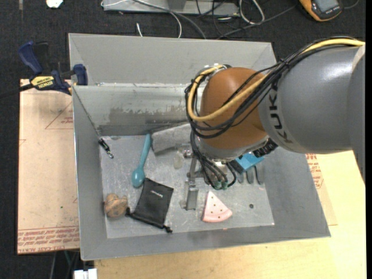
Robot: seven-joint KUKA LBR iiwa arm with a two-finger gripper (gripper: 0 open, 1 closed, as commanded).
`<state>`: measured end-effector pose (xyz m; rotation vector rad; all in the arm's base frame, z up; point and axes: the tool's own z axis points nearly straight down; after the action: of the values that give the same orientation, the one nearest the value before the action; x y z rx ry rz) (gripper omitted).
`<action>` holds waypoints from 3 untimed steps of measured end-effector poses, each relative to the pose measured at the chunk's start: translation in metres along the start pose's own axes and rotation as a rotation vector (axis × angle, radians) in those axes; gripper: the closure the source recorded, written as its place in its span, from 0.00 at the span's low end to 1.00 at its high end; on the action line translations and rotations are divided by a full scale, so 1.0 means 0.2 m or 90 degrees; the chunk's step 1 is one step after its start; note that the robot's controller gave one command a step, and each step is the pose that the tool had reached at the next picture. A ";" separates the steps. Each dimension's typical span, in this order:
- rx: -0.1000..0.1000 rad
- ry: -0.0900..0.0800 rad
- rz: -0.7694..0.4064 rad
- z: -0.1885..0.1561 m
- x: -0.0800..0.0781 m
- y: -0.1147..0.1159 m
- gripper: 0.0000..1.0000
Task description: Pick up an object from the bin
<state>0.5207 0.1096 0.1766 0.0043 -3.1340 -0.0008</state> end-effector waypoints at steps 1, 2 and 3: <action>-0.001 -0.005 0.002 -0.02 -0.01 0.00 0.00; 0.000 -0.005 -0.069 0.07 0.02 0.23 0.00; -0.001 -0.006 -0.042 0.23 -0.01 0.25 0.00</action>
Offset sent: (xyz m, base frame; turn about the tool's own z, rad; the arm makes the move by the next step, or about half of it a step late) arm -0.0149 0.0993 -0.0352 -0.2403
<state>0.5213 0.1593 0.1304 0.1080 -3.1417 -0.0045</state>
